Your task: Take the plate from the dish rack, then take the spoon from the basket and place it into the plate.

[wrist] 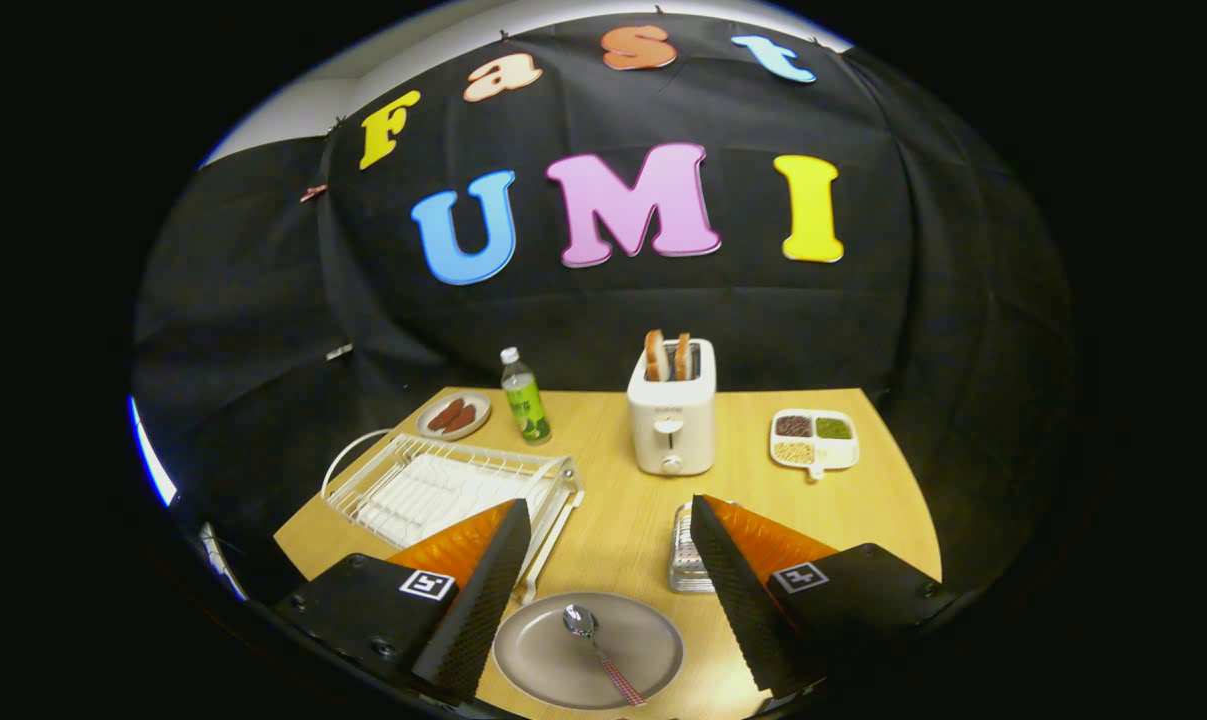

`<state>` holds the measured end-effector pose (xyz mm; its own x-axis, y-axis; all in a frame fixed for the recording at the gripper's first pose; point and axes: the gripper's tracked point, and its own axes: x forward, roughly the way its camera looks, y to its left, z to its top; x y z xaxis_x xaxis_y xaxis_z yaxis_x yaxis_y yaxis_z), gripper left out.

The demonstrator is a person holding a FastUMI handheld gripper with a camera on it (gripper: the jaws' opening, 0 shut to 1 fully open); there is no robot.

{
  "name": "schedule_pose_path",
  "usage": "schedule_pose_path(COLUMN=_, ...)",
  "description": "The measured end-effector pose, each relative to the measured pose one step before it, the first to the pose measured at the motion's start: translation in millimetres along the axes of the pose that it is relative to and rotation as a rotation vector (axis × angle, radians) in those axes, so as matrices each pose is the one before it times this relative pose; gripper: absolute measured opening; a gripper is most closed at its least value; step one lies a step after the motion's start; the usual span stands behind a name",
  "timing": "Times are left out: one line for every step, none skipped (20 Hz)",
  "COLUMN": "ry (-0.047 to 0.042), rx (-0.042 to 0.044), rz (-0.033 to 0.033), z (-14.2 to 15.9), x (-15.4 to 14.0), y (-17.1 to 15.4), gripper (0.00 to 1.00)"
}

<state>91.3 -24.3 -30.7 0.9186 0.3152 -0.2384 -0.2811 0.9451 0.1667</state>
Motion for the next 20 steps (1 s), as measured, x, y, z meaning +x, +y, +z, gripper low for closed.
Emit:
schedule_pose_path(ry=-0.02941, rx=0.00259, rz=-0.03532, z=11.05, x=-8.65, y=-2.93, gripper=0.99)
schedule_pose_path(ry=-0.02640, rx=-0.00260, rz=-0.03214, z=9.27, x=-10.39, y=-2.69, gripper=0.98)
schedule_pose_path(ry=-0.02811, rx=-0.00583, rz=-0.02932, z=9.24, x=-10.26, y=-1.79, gripper=0.99)
schedule_pose_path(ry=-0.02906, rx=-0.00894, rz=-0.02475, z=9.02, x=-9.47, y=-1.10, gripper=0.99)
schedule_pose_path(ry=-0.02817, rx=-0.01138, rz=-0.02417, z=8.06, x=-9.67, y=-1.46, gripper=0.99)
schedule_pose_path(ry=-0.02077, rx=-0.01194, rz=-0.02406, z=5.60, x=-8.12, y=-1.32, gripper=0.99)
schedule_pose_path(ry=-0.01622, rx=-0.00869, rz=-0.02376, z=5.03, x=-8.85, y=-1.68, gripper=0.99)
schedule_pose_path(ry=-0.01566, rx=-0.00186, rz=-0.02249, z=2.95, x=-8.04, y=-1.39, gripper=0.99)
schedule_pose_path(ry=-0.01400, rx=0.00753, rz=-0.02253, z=4.54, x=-9.54, y=-1.45, gripper=0.99)
schedule_pose_path(ry=-0.01198, rx=0.01786, rz=-0.02015, z=2.60, x=-9.97, y=-0.14, gripper=0.98)
schedule_pose_path(ry=-0.00666, rx=0.02292, rz=-0.01671, z=1.47, x=-8.27, y=0.49, gripper=0.99)
schedule_pose_path(ry=-0.00344, rx=0.01976, rz=-0.01802, z=-0.31, x=-9.26, y=-1.63, gripper=0.99)
schedule_pose_path(ry=-0.00364, rx=0.01398, rz=-0.02049, z=-0.36, x=-7.03, y=-2.75, gripper=0.99)
schedule_pose_path(ry=-0.00648, rx=0.00920, rz=-0.02082, z=-0.66, x=-5.58, y=-3.71, gripper=0.99)
schedule_pose_path(ry=-0.00282, rx=0.00448, rz=-0.01741, z=-2.44, x=-4.40, y=-3.69, gripper=0.98)
schedule_pose_path(ry=0.00765, rx=0.00310, rz=-0.01408, z=-4.03, x=-3.12, y=-3.70, gripper=0.98)
schedule_pose_path(ry=0.00755, rx=0.00346, rz=-0.01039, z=-3.34, x=-1.71, y=-3.03, gripper=0.98)
schedule_pose_path(ry=0.00409, rx=0.00833, rz=-0.00980, z=-1.08, x=0.30, y=-2.55, gripper=0.99)
schedule_pose_path(ry=0.00338, rx=0.01413, rz=-0.00527, z=-0.58, x=0.77, y=-1.52, gripper=0.99)
schedule_pose_path(ry=0.00195, rx=0.01648, rz=-0.00124, z=1.30, x=0.84, y=-0.28, gripper=0.99)
